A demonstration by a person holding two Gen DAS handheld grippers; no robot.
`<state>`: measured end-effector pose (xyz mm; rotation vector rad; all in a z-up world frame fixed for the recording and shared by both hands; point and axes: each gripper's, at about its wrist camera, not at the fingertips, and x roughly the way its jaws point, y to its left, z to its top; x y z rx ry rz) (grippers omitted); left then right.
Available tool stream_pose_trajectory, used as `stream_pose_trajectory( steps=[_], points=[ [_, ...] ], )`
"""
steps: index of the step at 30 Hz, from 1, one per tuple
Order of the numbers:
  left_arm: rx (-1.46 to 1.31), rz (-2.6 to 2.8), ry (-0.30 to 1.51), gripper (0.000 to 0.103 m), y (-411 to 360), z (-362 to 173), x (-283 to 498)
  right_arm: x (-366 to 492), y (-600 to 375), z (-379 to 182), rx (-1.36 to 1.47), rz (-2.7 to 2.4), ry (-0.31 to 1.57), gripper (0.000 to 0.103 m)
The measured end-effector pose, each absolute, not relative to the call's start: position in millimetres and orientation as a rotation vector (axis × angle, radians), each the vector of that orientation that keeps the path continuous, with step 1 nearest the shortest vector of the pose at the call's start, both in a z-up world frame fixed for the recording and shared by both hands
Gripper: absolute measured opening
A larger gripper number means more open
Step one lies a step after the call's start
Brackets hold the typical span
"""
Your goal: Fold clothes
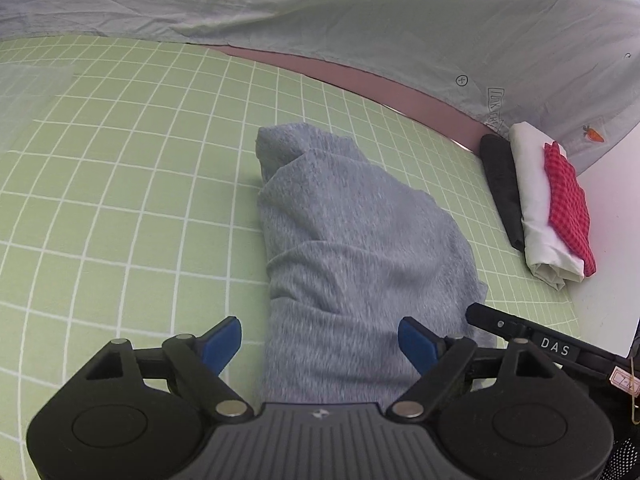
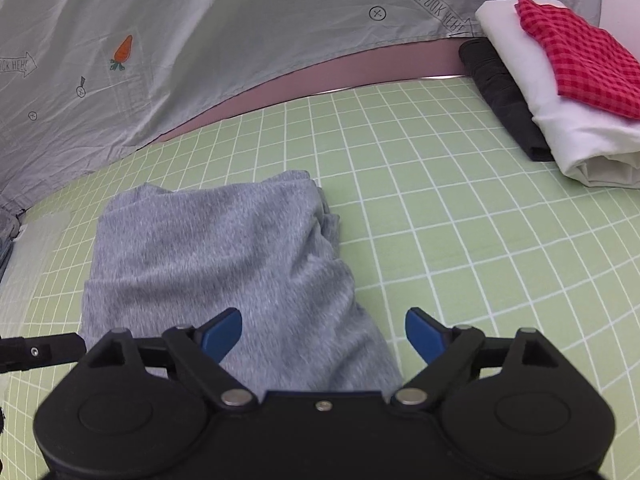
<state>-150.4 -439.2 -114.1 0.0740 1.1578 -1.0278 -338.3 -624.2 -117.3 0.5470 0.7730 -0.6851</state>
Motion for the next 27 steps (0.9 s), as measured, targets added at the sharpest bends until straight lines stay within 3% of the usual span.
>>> stream_pose_trajectory(
  steps=[9, 11, 13, 17, 22, 27],
  points=[
    [0.134, -1.134, 1.234, 0.084, -482, -141, -134, -293, -643, -153, 0.599, -0.664, 0.858, 0.089],
    [0.162, -1.146, 1.236, 0.077, -488, -146, -135, -289, -642, -156, 0.617, -0.667, 0.85, 0.091],
    [0.168, -1.15, 1.226, 0.064, -490, -146, -137, -286, -640, -156, 0.605, -0.663, 0.857, 0.084],
    [0.161, -1.165, 1.214, 0.043, -493, -137, -148, -281, -634, -147, 0.592, -0.557, 0.901, 0.029],
    [0.145, -1.206, 1.177, 0.03, -499, -114, -178, -295, -620, -127, 0.591, -0.527, 0.837, 0.025],
    [0.11, -1.23, 1.145, 0.028, -515, -90, -225, -344, -628, -98, 0.655, -0.53, 0.709, 0.024]
  ],
)
